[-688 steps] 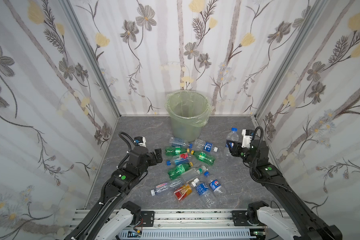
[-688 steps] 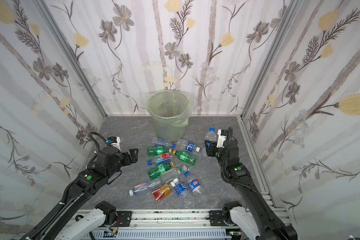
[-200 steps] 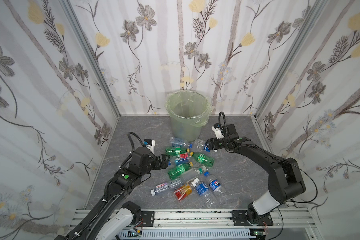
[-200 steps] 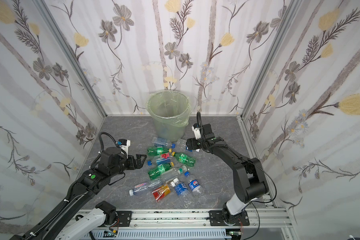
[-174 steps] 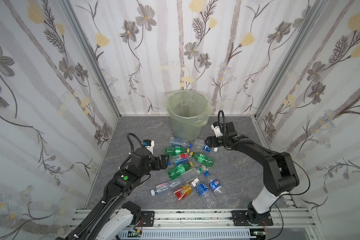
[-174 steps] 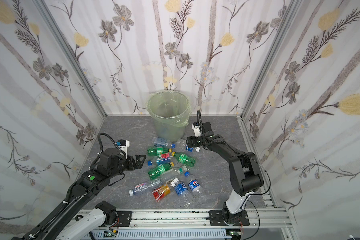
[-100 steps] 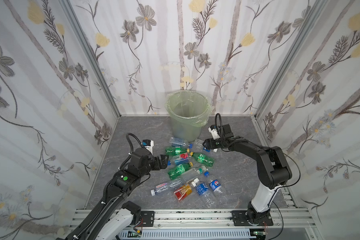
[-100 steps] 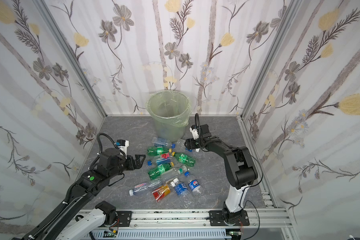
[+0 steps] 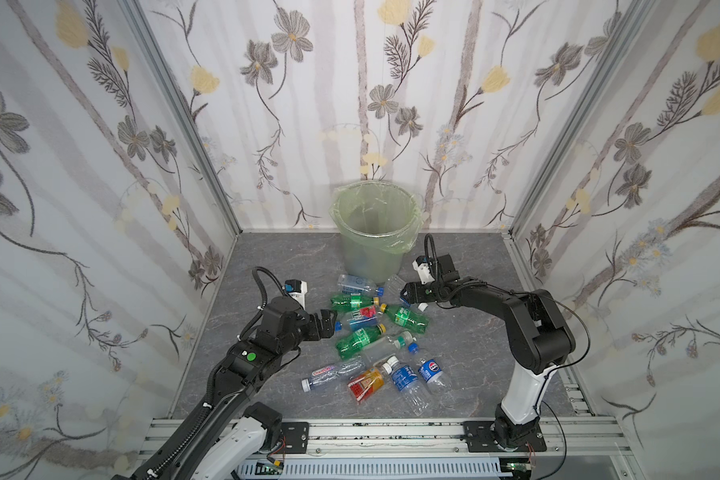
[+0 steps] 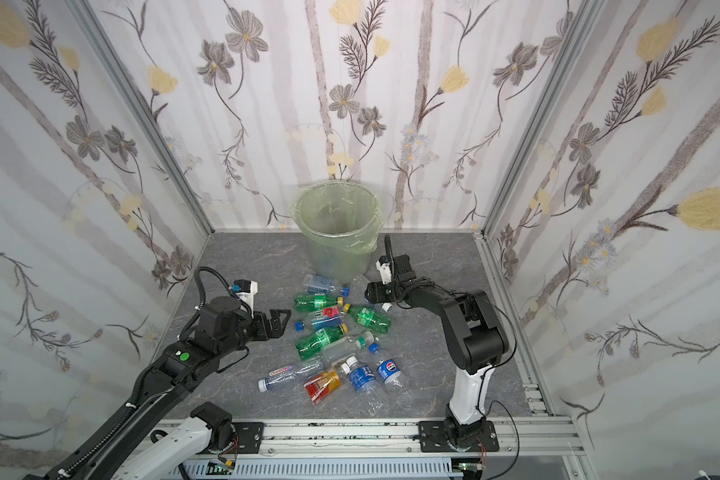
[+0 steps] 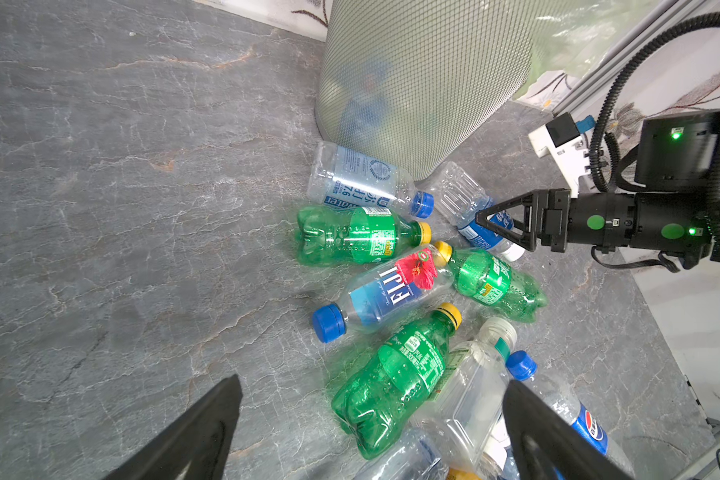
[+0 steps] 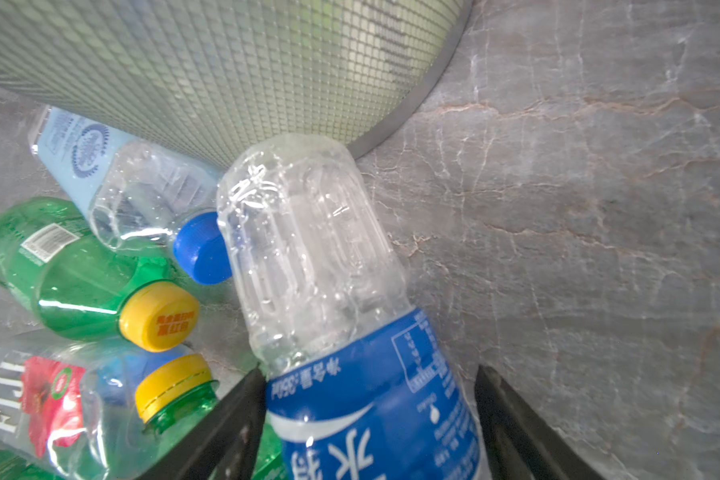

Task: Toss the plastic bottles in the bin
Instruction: 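Lower the right gripper onto a clear blue-labelled bottle and grasp it, then lift the clear bottle with the right gripper and release it over the wastebasket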

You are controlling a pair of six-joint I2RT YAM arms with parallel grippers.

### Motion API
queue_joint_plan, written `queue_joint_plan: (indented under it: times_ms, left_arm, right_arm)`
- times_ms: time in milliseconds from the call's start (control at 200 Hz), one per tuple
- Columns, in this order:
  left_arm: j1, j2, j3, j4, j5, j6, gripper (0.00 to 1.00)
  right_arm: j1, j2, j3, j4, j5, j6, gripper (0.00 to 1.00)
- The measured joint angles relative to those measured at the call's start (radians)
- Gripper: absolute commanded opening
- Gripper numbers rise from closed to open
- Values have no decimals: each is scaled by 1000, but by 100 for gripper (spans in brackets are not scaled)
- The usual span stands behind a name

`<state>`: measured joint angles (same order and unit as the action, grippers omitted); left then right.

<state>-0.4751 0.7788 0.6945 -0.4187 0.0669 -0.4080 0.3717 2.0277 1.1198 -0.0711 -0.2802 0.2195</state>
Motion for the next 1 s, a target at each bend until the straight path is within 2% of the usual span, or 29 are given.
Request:
queue_joint_plan:
  times_ms: [150, 350, 615, 999]
  left_arm:
    - [0, 0, -5, 0, 0, 0, 100]
    - [0, -8, -8, 0, -4, 0, 100]
    - [0, -8, -12, 0, -6, 1, 100]
    - [0, -2, -12, 0, -11, 8, 100]
  right_arm:
    - [1, 13, 0, -2, 71, 34, 80]
    - [-5, 12, -1, -2, 146, 65, 73]
    - [-25, 10, -9, -2, 202, 94, 74]
    - [-43, -20, -42, 18, 211, 112, 54]
